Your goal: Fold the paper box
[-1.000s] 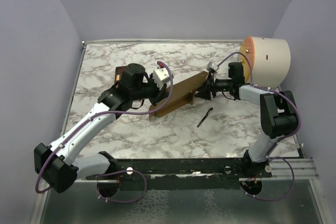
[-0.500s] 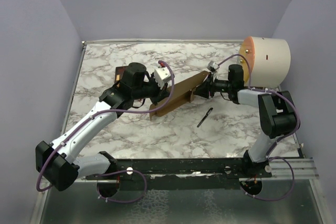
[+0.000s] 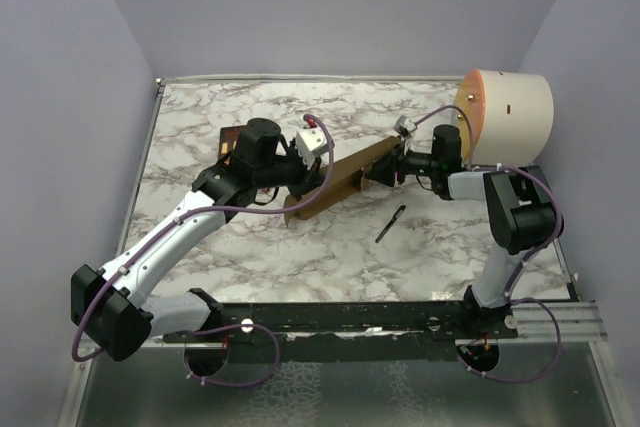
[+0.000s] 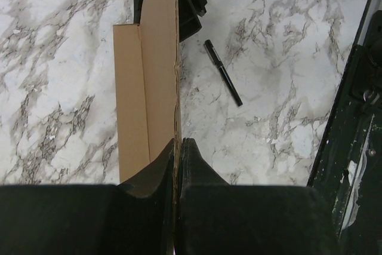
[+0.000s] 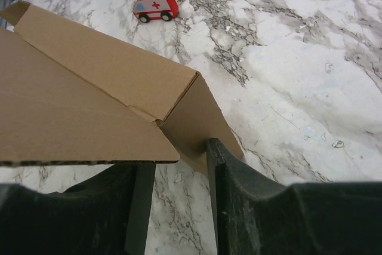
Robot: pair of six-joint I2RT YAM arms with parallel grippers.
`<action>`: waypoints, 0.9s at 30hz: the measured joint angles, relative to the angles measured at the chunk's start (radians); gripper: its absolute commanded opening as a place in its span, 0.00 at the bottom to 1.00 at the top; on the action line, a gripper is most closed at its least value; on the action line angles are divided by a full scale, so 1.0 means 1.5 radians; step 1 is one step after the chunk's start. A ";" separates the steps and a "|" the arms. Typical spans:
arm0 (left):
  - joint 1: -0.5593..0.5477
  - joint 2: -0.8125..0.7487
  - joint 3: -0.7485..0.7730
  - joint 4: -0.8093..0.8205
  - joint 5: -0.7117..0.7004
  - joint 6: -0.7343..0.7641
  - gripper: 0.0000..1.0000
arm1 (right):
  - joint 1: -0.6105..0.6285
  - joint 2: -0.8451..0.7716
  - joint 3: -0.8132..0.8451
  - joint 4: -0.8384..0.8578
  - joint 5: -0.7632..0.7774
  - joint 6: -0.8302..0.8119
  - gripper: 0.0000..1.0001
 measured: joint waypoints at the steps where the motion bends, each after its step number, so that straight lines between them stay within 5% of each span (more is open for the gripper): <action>1: 0.001 0.001 0.000 0.000 0.002 -0.001 0.00 | 0.000 0.003 -0.002 0.011 0.000 0.002 0.40; 15: 0.050 0.003 0.000 0.007 0.057 -0.021 0.00 | 0.000 0.027 -0.028 0.138 0.002 0.028 0.30; 27: 0.095 0.013 0.000 0.018 0.117 -0.034 0.00 | 0.002 0.046 -0.028 0.189 0.004 0.045 0.40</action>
